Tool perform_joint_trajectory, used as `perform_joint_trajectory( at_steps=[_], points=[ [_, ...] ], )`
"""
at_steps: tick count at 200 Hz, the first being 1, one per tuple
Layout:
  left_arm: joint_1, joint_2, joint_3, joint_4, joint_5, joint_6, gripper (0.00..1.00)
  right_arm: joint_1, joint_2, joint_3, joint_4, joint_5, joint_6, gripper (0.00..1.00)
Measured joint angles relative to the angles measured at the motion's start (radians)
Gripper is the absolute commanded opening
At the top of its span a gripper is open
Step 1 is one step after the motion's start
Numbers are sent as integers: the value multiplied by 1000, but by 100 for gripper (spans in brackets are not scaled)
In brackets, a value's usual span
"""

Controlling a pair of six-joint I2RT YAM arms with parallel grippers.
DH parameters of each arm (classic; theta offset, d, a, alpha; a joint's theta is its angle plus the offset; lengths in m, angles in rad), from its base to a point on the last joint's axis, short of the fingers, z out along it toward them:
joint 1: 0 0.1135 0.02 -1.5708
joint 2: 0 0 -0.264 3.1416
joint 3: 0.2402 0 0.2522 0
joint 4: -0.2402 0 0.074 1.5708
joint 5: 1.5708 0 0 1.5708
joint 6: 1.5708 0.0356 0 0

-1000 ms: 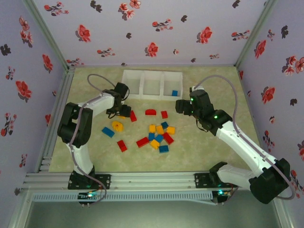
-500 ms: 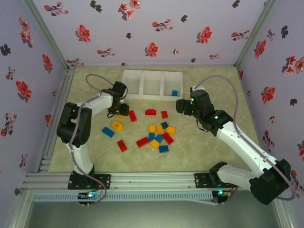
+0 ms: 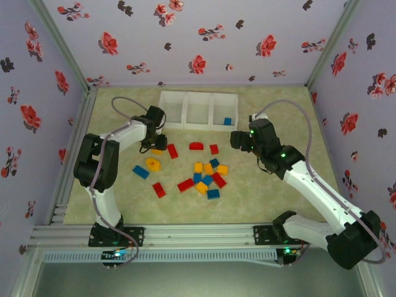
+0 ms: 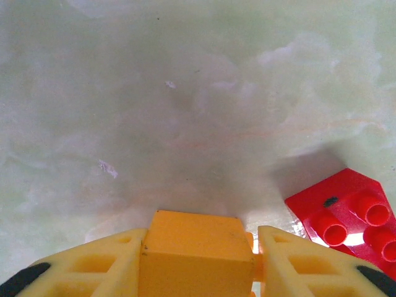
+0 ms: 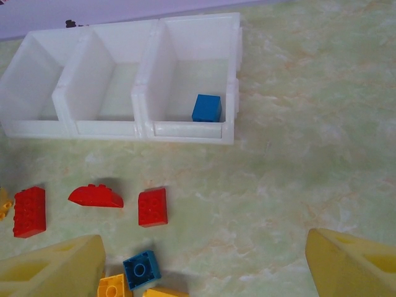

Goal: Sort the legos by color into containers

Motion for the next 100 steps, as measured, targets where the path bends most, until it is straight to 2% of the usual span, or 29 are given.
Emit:
perform_joint_trajectory(
  at_steps=[41,100],
  points=[
    [1,-10,27,-42,7,0,39,0,-13,-3,-3,3,0,85],
    [25,-14,254,-90,8,-1,37,0,-18,-17,-2,3,1,85]
  ],
)
